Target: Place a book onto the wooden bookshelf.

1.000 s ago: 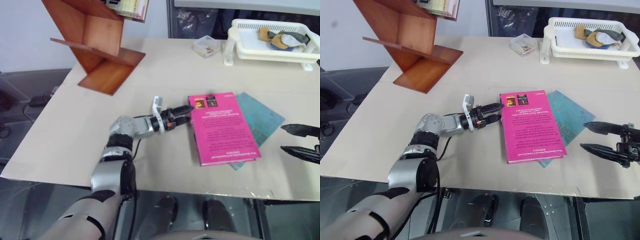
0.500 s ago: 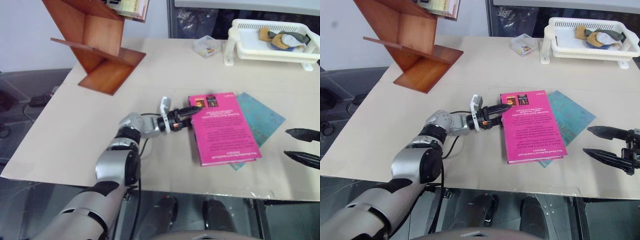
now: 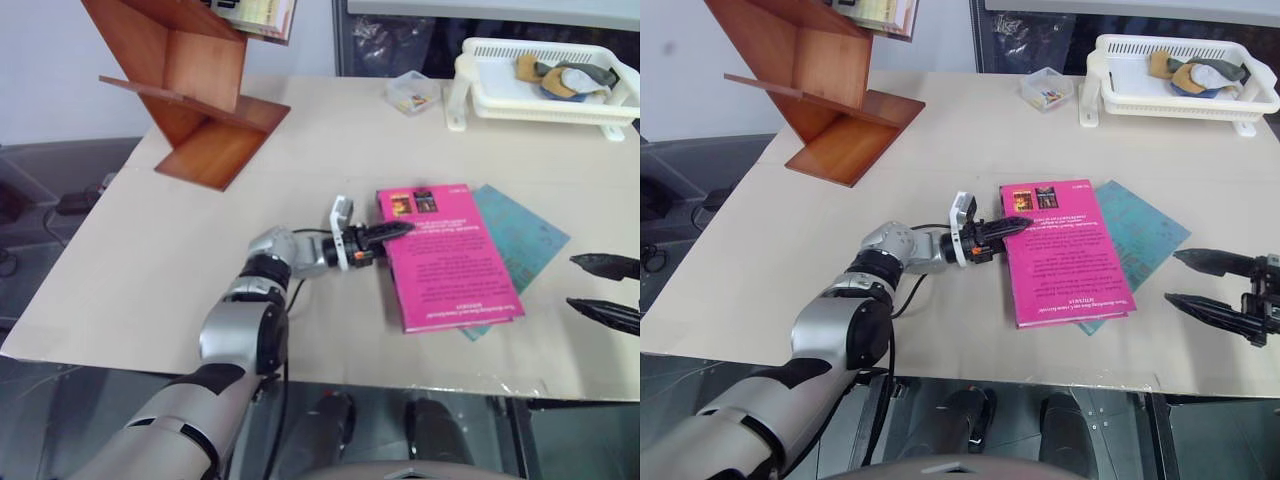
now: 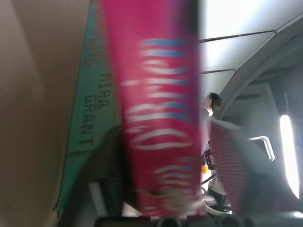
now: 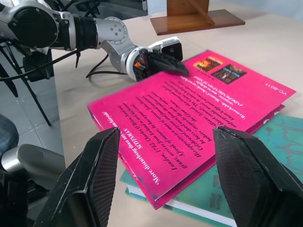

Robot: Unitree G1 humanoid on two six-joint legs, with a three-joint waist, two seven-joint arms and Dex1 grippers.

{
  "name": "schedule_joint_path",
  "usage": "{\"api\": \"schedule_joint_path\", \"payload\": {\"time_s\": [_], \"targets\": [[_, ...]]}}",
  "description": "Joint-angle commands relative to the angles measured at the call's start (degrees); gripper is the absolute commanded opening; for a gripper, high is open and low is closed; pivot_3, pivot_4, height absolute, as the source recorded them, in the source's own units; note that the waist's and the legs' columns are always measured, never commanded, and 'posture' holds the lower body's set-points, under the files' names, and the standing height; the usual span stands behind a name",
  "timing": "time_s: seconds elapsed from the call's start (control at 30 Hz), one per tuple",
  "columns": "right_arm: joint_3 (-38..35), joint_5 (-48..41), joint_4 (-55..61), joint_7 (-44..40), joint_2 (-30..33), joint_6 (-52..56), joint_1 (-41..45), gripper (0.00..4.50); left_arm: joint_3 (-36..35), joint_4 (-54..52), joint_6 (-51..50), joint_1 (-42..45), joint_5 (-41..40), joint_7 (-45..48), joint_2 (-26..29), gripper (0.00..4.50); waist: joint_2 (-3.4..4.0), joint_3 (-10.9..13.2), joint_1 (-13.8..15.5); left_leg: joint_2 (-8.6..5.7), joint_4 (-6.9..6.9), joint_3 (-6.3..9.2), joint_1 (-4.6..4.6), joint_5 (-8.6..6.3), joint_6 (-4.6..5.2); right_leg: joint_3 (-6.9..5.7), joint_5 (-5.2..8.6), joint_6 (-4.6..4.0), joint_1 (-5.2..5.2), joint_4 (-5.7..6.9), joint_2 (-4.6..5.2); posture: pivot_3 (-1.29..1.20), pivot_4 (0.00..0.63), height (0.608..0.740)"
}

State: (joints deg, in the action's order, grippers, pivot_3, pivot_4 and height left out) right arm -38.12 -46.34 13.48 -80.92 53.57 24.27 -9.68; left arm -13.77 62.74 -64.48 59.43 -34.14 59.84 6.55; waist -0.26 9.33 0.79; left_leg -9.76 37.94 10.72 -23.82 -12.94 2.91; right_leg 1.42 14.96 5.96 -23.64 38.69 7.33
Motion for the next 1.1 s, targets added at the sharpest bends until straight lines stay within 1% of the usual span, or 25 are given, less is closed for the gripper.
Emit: {"api": "schedule_joint_path", "payload": {"time_s": [0.03,0.3,0.47,0.67,0.8,0.93,1.07,1.1], "targets": [[0.12,-0.14,-0.09,-0.24,0.19,-1.12,1.24,3.18,-1.61,-0.49,-0.78,0.84,-0.66,0.12,-0.11,0.52,0.0,0.0,0.0,0.0,0.0,0.0,0.0,0.0,0.0,0.0,0.0,0.0,0.0,0.0,0.0,0.0,0.15,0.74],[1.03,-0.72,-0.16,-0.33,-0.19,-0.96,2.03,3.18,-4.96,-1.6,-0.9,0.8,-1.53,-1.84,1.54,0.49,0.0,0.0,-0.22,0.02,0.03,0.0,0.0,0.0,0.0,0.03,0.0,0.0,-0.01,0.04,-0.04,0.0,0.15,0.74],[2.38,-2.42,-0.53,-0.97,0.14,0.3,3.78,3.18,-6.93,-5.0,-1.52,1.01,-2.31,-3.12,3.79,0.49,-0.02,0.01,-0.67,0.06,0.06,0.0,0.01,0.0,-0.01,0.05,0.0,0.0,-0.03,0.09,-0.09,0.0,0.15,0.74],[6.93,-1.56,-2.78,-1.57,0.0,-0.26,8.72,3.18,-7.73,-10.81,-2.03,1.28,-2.83,-5.17,7.13,0.49,-0.13,0.08,-0.92,0.05,0.14,0.01,-0.04,0.0,-0.01,0.04,0.0,0.0,-0.03,0.1,-0.08,0.0,0.15,0.74],[11.92,1.54,-8.65,-2.51,-0.5,-2.92,15.13,3.18,-8.14,-15.4,-1.05,0.96,-2.68,-7.83,10.6,0.49,-0.19,0.11,-1.39,0.05,0.21,0.01,-0.03,0.0,-0.01,0.06,0.0,0.0,-0.02,0.12,-0.08,0.0,0.15,0.74],[15.46,2.93,-13.79,-3.77,-0.82,-3.82,21.34,3.18,-10.93,-21.08,-3.5,0.9,-5.42,-10.64,13.97,0.49,-0.21,0.12,-1.64,0.06,0.24,0.01,-0.03,0.0,-0.01,0.07,0.0,-0.01,-0.04,0.17,-0.1,0.0,0.15,0.74],[17.46,3.57,-16.05,-5.52,-0.67,-3.84,24.13,3.18,-12.18,-28.11,-6.8,-0.38,-7.75,-12.96,16.17,0.49,-0.21,0.13,-1.54,0.07,0.25,0.03,-0.05,0.0,-0.01,0.07,0.0,-0.01,-0.06,0.15,-0.12,0.0,0.15,0.74],[17.77,3.68,-16.59,-5.97,-0.58,-3.85,24.52,3.18,-11.77,-31.31,-7.64,-1.22,-8.21,-13.43,16.69,0.49,-0.21,0.13,-1.45,0.07,0.25,0.03,-0.05,0.0,-0.01,0.06,0.0,-0.01,-0.05,0.14,-0.12,0.0,0.15,0.74]]}}
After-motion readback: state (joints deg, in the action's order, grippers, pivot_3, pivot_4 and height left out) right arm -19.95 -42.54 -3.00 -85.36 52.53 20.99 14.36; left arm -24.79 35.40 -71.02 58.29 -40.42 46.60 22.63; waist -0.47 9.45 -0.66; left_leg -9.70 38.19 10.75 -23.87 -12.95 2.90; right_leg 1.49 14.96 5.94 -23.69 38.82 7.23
